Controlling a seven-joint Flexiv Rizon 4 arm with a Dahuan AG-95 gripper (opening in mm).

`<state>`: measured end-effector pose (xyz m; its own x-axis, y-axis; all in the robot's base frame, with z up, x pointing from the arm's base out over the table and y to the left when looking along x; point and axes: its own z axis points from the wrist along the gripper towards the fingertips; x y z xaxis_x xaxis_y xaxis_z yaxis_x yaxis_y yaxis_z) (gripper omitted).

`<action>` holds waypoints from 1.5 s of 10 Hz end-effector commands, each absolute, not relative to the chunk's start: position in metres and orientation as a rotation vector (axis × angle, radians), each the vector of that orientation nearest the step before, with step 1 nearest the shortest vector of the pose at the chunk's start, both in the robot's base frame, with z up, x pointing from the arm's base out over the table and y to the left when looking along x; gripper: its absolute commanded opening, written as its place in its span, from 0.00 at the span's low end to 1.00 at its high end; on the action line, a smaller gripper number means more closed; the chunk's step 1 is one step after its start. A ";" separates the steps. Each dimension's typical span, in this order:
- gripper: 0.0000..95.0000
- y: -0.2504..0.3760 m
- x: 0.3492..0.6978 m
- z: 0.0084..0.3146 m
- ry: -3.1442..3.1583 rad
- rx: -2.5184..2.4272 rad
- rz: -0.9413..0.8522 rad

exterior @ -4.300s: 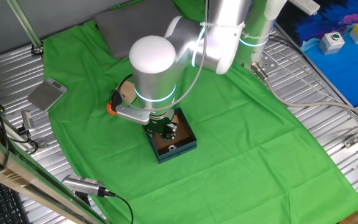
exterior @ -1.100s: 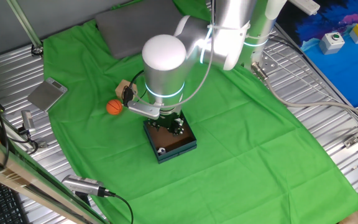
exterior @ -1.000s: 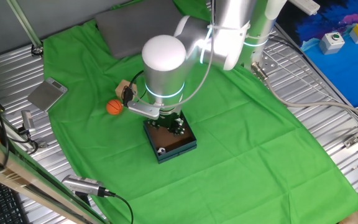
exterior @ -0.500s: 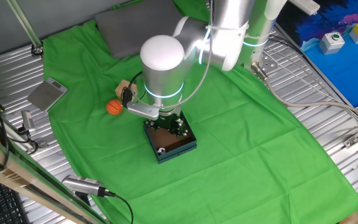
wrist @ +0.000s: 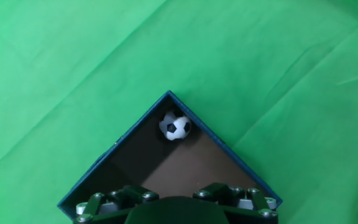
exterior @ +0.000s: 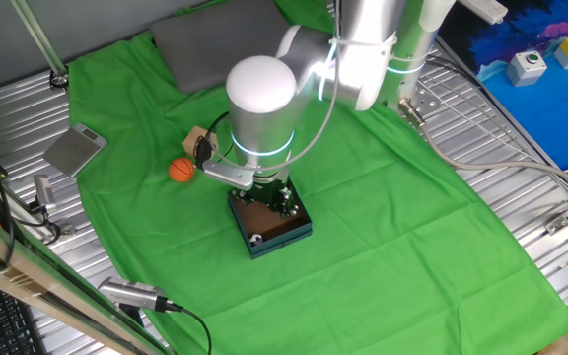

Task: Take everything out of the gift box

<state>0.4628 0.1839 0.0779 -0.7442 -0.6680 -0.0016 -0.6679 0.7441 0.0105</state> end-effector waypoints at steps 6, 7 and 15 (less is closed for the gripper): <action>0.40 0.186 0.462 0.083 -3.040 1.081 -0.112; 0.40 0.186 0.462 0.083 -3.059 1.057 -0.113; 0.40 0.187 0.463 0.086 -3.075 1.051 -0.151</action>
<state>0.4626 0.1873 0.0862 -0.7828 -0.6063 -0.1400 -0.6183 0.7832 0.0653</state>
